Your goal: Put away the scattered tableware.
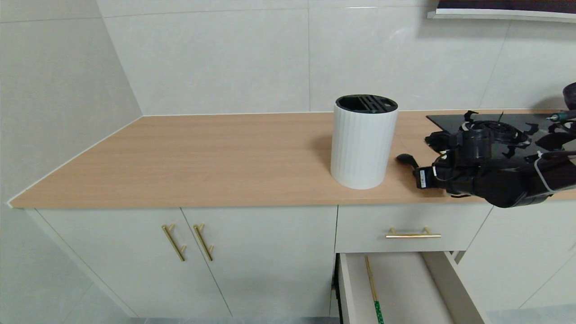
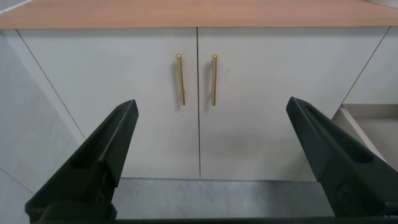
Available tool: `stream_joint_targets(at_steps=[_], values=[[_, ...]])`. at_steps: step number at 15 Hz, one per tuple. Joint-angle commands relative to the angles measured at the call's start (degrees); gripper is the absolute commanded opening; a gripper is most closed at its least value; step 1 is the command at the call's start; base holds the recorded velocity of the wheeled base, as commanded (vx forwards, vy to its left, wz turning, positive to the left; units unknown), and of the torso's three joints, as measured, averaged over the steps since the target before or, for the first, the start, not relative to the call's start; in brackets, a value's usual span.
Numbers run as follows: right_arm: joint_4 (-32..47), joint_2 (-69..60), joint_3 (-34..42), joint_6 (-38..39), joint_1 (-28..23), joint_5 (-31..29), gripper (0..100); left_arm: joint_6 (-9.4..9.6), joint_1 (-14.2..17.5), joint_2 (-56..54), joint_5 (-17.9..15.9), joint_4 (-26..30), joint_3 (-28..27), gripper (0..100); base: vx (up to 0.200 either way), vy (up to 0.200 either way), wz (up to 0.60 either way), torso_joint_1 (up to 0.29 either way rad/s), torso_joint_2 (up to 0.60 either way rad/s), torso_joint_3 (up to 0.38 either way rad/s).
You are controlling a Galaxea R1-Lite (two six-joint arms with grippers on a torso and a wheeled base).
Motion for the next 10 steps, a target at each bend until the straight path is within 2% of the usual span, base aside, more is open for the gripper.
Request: stream_joint_targets(at_steps=[1, 6, 10], values=[[0.21, 0.00, 0.03, 0.08, 0.03, -0.05, 0, 0.00, 0.02, 0.07, 0.01, 0.00, 0.00, 100, 0.000, 0.000, 0.00, 0.000, 0.00, 0.000], [0.91, -3.52, 0.03, 4.73, 0.30, -0.49, 0, -0.08, 0.02, 0.07, 0.01, 0.00, 0.00, 100, 0.000, 0.000, 0.00, 0.000, 0.00, 0.000], [2.23, -15.21, 12.16, 6.49, 0.56, 0.39, 0, 0.00, 0.02, 0.07, 0.01, 0.00, 0.00, 100, 0.000, 0.000, 0.00, 0.000, 0.00, 0.000]])
